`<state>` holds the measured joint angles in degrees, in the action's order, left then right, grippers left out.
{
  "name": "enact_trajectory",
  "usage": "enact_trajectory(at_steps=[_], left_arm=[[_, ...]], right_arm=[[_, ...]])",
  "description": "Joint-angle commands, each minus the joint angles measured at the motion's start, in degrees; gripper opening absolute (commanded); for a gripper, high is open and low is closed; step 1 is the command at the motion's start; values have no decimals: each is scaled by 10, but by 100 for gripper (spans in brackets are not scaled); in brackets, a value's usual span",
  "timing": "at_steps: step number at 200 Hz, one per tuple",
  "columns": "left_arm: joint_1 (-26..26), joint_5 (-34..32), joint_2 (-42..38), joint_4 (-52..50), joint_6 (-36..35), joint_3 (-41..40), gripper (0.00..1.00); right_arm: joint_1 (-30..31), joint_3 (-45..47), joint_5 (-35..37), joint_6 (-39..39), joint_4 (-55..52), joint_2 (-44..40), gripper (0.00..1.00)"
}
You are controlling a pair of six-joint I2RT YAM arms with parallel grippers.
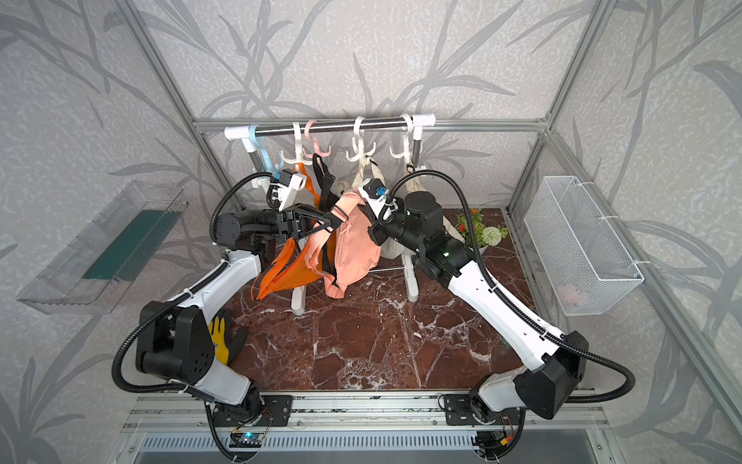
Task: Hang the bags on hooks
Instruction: Hang the bag on the hook.
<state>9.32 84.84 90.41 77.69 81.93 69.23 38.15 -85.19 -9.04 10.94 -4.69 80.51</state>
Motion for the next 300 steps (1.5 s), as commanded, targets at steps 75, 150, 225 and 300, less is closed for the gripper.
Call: enact_trajectory(at_steps=[75, 150, 225, 300], left_arm=[[-8, -62, -10, -43, -100, 34, 34], [12, -357, -204, -724, -745, -3, 52], [90, -420, -306, -708, -829, -196, 65], [159, -555, -298, -595, -851, -266, 83]], right_arm=[[-1, -94, 42, 0, -91, -33, 0], [-1, -158, 82, -34, -173, -23, 0], [0, -170, 43, -57, -181, -8, 0], [11, -164, 33, -67, -180, -11, 0]])
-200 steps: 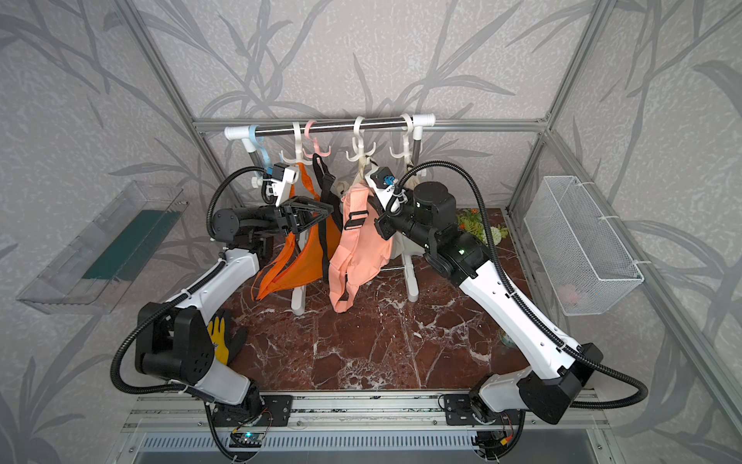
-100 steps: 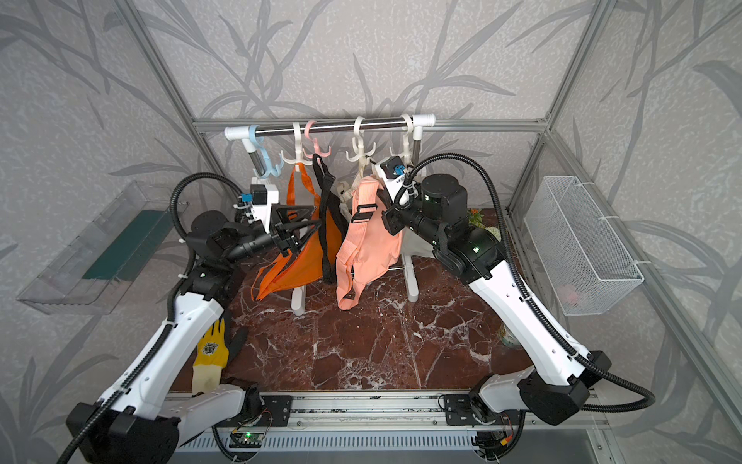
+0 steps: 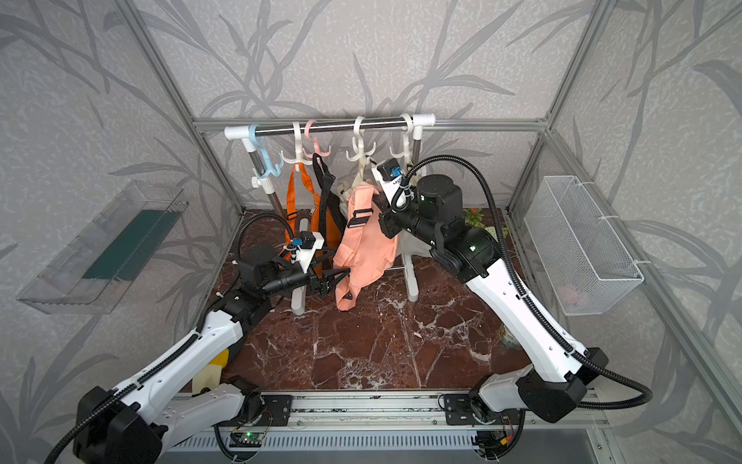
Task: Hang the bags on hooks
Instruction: Hang the bag on the hook.
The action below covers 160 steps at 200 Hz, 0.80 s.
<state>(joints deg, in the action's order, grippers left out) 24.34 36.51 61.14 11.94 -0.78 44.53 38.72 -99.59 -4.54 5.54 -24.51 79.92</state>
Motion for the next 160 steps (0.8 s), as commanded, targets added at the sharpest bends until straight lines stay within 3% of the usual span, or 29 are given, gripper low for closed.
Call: enact_trajectory(at_steps=[1, 30, 43, 73, 86, 93, 138, 160], left_arm=[[9, -74, -5, 64, -24, -19, 83], [12, -117, 5, 92, -21, -30, 81], [12, -121, 9, 97, -21, -33, 74], [11, -130, 4, 106, -8, -33, 42], [11, -133, -13, 80, -22, -26, 14], [11, -148, -27, 70, -24, -24, 6], [9, -248, -118, -66, -67, 10, 0], [8, -263, -140, -143, -105, 45, 0]], right_arm=[[5, -20, -12, -13, 18, -5, 0], [6, -14, -22, -24, 22, -8, 0], [6, -11, -28, -31, 26, -10, 0], [6, -8, -27, -40, 26, -14, 0], [5, -7, -17, -38, 19, -15, 0], [4, -5, -11, -38, 14, -13, 0], [0, 48, 11, -49, 2, -12, 0], [0, 91, 22, -59, 2, -14, 0]])
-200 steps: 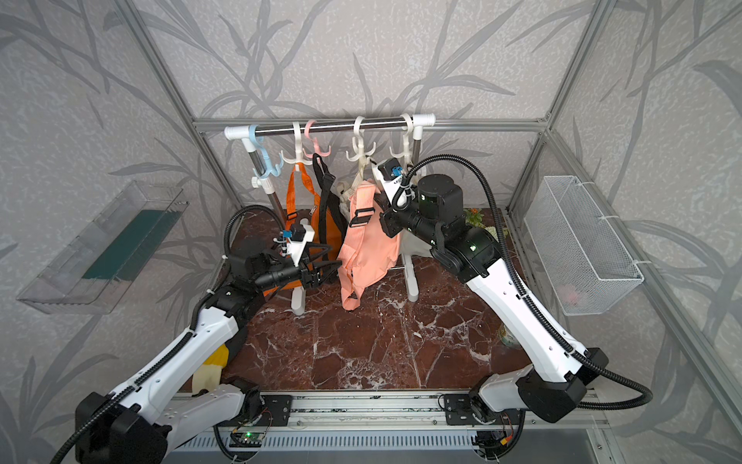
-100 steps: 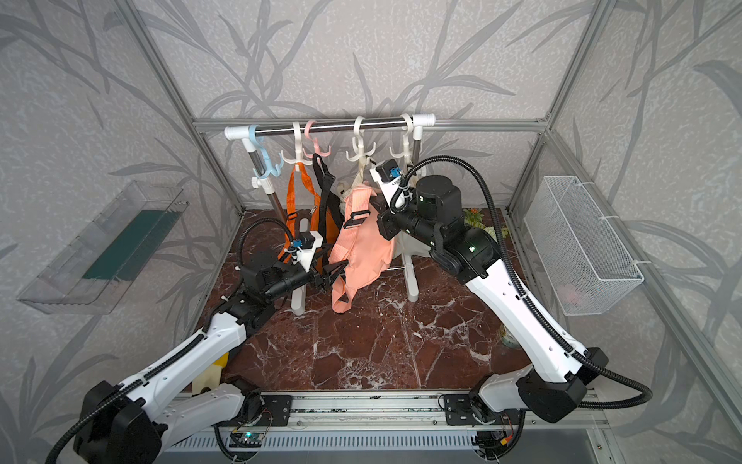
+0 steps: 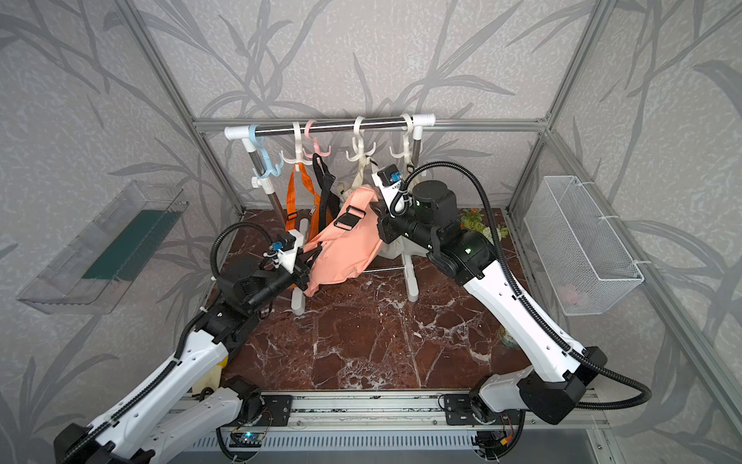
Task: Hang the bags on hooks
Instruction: Hang the bag on the hook.
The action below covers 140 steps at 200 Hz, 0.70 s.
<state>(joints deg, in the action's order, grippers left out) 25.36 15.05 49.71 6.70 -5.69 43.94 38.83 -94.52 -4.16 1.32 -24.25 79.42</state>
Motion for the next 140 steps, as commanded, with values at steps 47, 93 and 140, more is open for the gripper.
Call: enact_trajectory(at_steps=[47, 93, 140], left_arm=[[-6, -85, -16, -190, -94, 111, 0], [-8, -60, 17, -213, -85, 158, 0], [-10, -45, 38, -271, -85, 207, 0]], right_arm=[[-2, 150, 48, -27, -2, -15, 0], [22, 211, -16, 4, 40, -45, 60], [117, 212, -88, 115, 93, -67, 74]])
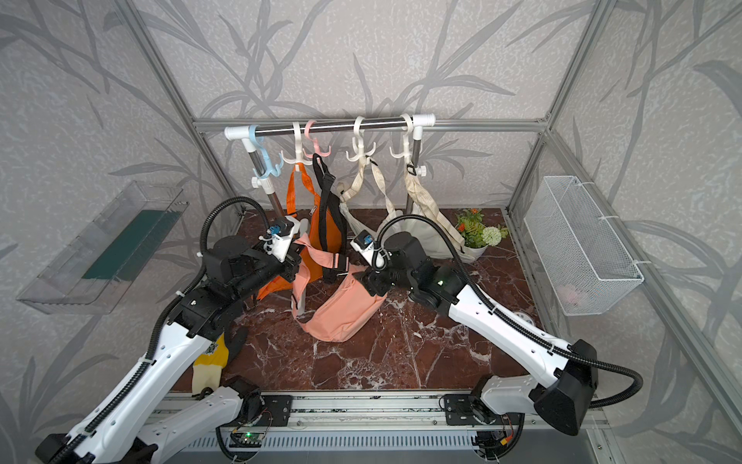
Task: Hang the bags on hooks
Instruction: Hang the bag on the hook.
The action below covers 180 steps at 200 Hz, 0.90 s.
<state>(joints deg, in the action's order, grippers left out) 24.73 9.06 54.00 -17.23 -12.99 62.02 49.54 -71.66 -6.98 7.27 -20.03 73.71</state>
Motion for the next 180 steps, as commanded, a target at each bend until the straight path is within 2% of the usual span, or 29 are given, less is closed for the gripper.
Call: enact_trajectory(at_steps=[1, 59, 103, 141, 180], left_arm=[[-4, 15, -5, -32, -12, 27, 0], [-7, 21, -12, -54, -11, 25, 0], [-19, 25, -16, -71, -10, 28, 0], [-29, 21, -16, -72, -8, 33, 0], [-40, 33, -23, -69, -7, 33, 0]], right_arm=[[10, -17, -62, 56, 51, -9, 74], [10, -79, -209, 113, 102, 71, 75], [11, -118, -270, 96, 135, 142, 75], [20, -124, -246, 42, 161, 191, 71], [37, -133, -157, -24, 189, 237, 62]])
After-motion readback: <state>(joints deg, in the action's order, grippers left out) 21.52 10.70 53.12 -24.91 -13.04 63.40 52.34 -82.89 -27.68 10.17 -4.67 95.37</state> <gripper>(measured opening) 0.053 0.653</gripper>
